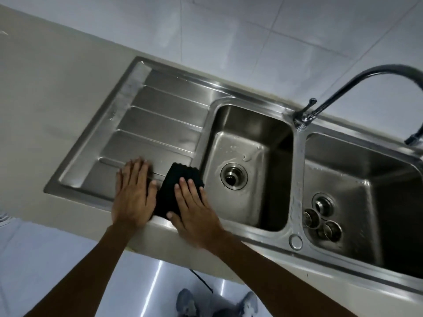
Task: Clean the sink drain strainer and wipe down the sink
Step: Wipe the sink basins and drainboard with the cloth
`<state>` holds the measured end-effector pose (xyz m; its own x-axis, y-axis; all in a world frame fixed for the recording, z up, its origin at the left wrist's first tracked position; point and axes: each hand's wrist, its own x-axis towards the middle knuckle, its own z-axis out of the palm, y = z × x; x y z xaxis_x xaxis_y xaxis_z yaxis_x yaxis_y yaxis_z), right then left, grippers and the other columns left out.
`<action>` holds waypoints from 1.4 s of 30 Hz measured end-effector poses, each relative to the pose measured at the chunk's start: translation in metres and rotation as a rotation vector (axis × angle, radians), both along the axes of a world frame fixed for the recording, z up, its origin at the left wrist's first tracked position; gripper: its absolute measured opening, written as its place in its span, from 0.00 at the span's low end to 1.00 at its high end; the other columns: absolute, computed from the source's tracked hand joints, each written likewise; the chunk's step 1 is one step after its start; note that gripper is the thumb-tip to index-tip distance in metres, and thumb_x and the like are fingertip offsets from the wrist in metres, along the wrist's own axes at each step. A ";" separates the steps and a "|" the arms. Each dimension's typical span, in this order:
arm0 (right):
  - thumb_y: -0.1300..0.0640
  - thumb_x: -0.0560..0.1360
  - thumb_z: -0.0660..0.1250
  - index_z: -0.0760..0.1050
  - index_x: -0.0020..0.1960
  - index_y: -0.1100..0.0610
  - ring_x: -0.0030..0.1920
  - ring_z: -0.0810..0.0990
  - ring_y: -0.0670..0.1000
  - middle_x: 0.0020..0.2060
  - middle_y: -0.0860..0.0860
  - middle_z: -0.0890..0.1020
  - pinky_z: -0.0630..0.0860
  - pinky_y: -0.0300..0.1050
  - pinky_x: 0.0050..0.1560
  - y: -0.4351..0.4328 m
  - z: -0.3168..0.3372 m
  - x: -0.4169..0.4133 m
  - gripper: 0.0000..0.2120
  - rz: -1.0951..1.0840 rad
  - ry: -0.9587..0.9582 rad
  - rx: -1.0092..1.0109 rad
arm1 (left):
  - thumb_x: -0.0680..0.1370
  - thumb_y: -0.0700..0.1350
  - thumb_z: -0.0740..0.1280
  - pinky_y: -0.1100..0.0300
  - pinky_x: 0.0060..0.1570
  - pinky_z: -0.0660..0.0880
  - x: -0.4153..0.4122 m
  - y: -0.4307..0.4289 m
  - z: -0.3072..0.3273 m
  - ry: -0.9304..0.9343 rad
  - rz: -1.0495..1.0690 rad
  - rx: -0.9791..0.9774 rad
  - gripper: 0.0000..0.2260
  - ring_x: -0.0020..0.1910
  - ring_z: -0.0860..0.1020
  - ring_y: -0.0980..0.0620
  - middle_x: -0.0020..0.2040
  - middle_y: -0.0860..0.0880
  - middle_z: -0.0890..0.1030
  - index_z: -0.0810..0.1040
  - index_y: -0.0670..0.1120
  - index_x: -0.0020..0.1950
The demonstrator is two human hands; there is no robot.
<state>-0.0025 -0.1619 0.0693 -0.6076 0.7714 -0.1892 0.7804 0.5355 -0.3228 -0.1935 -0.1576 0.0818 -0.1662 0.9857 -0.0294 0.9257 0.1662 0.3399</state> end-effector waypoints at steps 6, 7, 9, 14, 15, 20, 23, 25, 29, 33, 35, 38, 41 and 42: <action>0.36 0.80 0.40 0.46 0.81 0.58 0.81 0.44 0.57 0.81 0.57 0.48 0.44 0.65 0.78 0.132 -0.016 -0.031 0.36 -0.077 -0.099 0.131 | 0.83 0.57 0.42 0.42 0.78 0.48 0.003 0.005 0.001 0.049 -0.006 0.005 0.31 0.80 0.54 0.40 0.80 0.39 0.58 0.60 0.42 0.80; 0.37 0.80 0.39 0.44 0.81 0.57 0.81 0.43 0.57 0.81 0.56 0.46 0.44 0.65 0.78 0.156 -0.013 -0.033 0.36 -0.080 -0.127 0.114 | 0.83 0.58 0.41 0.42 0.78 0.47 0.003 0.004 0.001 0.060 -0.003 -0.007 0.31 0.80 0.53 0.39 0.80 0.39 0.58 0.59 0.42 0.80; 0.38 0.81 0.41 0.42 0.81 0.57 0.80 0.40 0.56 0.81 0.56 0.44 0.43 0.64 0.78 0.177 -0.008 -0.037 0.35 -0.099 -0.142 0.102 | 0.82 0.59 0.40 0.43 0.78 0.46 0.004 0.003 0.002 0.073 -0.005 -0.018 0.32 0.80 0.52 0.39 0.80 0.39 0.57 0.58 0.42 0.80; 0.39 0.83 0.43 0.50 0.81 0.56 0.81 0.45 0.56 0.81 0.55 0.51 0.48 0.63 0.78 0.065 -0.014 -0.023 0.32 0.100 -0.022 0.148 | 0.82 0.58 0.41 0.42 0.78 0.50 0.003 0.002 0.008 0.006 0.035 -0.003 0.32 0.80 0.55 0.41 0.79 0.39 0.60 0.61 0.39 0.79; 0.39 0.84 0.43 0.51 0.81 0.56 0.81 0.45 0.56 0.81 0.55 0.51 0.48 0.62 0.78 0.048 -0.015 -0.016 0.31 0.140 0.001 0.144 | 0.82 0.57 0.42 0.42 0.78 0.50 0.002 0.002 0.008 0.000 0.039 -0.003 0.32 0.80 0.55 0.41 0.79 0.39 0.60 0.62 0.39 0.79; 0.39 0.83 0.46 0.50 0.81 0.56 0.81 0.46 0.55 0.81 0.55 0.52 0.45 0.59 0.79 0.097 -0.006 -0.024 0.32 0.145 -0.035 0.175 | 0.83 0.58 0.42 0.42 0.78 0.49 0.002 0.004 0.001 0.048 -0.014 -0.055 0.31 0.80 0.54 0.40 0.80 0.40 0.57 0.57 0.41 0.80; 0.40 0.83 0.46 0.48 0.81 0.57 0.81 0.45 0.54 0.81 0.55 0.51 0.44 0.58 0.80 0.155 -0.005 -0.029 0.33 0.078 -0.042 0.143 | 0.83 0.61 0.41 0.43 0.77 0.47 0.001 0.010 -0.004 0.052 -0.054 -0.054 0.32 0.80 0.51 0.41 0.81 0.40 0.54 0.54 0.42 0.81; 0.42 0.84 0.48 0.50 0.81 0.58 0.81 0.47 0.54 0.81 0.55 0.53 0.43 0.57 0.80 0.194 -0.005 -0.025 0.31 0.057 -0.017 0.144 | 0.83 0.62 0.40 0.43 0.77 0.48 0.005 0.022 -0.005 0.040 -0.105 -0.019 0.34 0.80 0.54 0.41 0.80 0.39 0.57 0.57 0.41 0.80; 0.45 0.85 0.49 0.52 0.81 0.58 0.80 0.49 0.54 0.80 0.54 0.55 0.43 0.55 0.79 0.257 -0.004 -0.017 0.29 -0.042 0.006 0.167 | 0.82 0.64 0.38 0.44 0.77 0.45 0.035 0.057 -0.007 0.010 -0.206 0.035 0.35 0.80 0.51 0.43 0.81 0.42 0.55 0.54 0.43 0.81; 0.48 0.85 0.51 0.54 0.80 0.58 0.80 0.52 0.54 0.80 0.53 0.57 0.46 0.53 0.79 0.301 -0.002 -0.002 0.27 -0.134 0.022 0.194 | 0.79 0.68 0.34 0.47 0.77 0.38 0.064 0.082 -0.018 0.006 -0.212 0.025 0.39 0.81 0.43 0.45 0.82 0.44 0.47 0.47 0.45 0.82; 0.49 0.86 0.51 0.55 0.80 0.58 0.80 0.52 0.54 0.80 0.53 0.57 0.48 0.53 0.79 0.316 0.002 0.017 0.26 -0.156 0.024 0.182 | 0.79 0.69 0.35 0.46 0.78 0.38 0.066 0.084 -0.025 0.052 -0.198 0.017 0.38 0.81 0.41 0.45 0.82 0.43 0.45 0.43 0.45 0.81; 0.50 0.86 0.52 0.53 0.81 0.58 0.80 0.51 0.54 0.80 0.54 0.55 0.47 0.53 0.79 0.330 0.002 0.059 0.26 -0.131 0.003 0.162 | 0.81 0.68 0.40 0.44 0.78 0.41 0.065 0.088 -0.033 0.085 -0.184 0.018 0.37 0.81 0.41 0.43 0.82 0.42 0.45 0.42 0.45 0.81; 0.51 0.86 0.52 0.53 0.81 0.57 0.80 0.51 0.54 0.80 0.53 0.55 0.48 0.54 0.79 0.322 0.000 0.098 0.26 -0.110 -0.016 0.179 | 0.81 0.69 0.42 0.43 0.78 0.43 0.064 0.086 -0.034 0.091 -0.184 0.003 0.38 0.81 0.42 0.43 0.82 0.41 0.45 0.44 0.44 0.82; 0.51 0.86 0.52 0.54 0.81 0.57 0.80 0.51 0.54 0.80 0.53 0.55 0.48 0.55 0.79 0.319 0.000 0.114 0.26 -0.126 -0.011 0.189 | 0.80 0.69 0.41 0.43 0.78 0.43 0.066 0.087 -0.033 0.093 -0.187 -0.002 0.39 0.81 0.42 0.43 0.82 0.41 0.45 0.45 0.44 0.82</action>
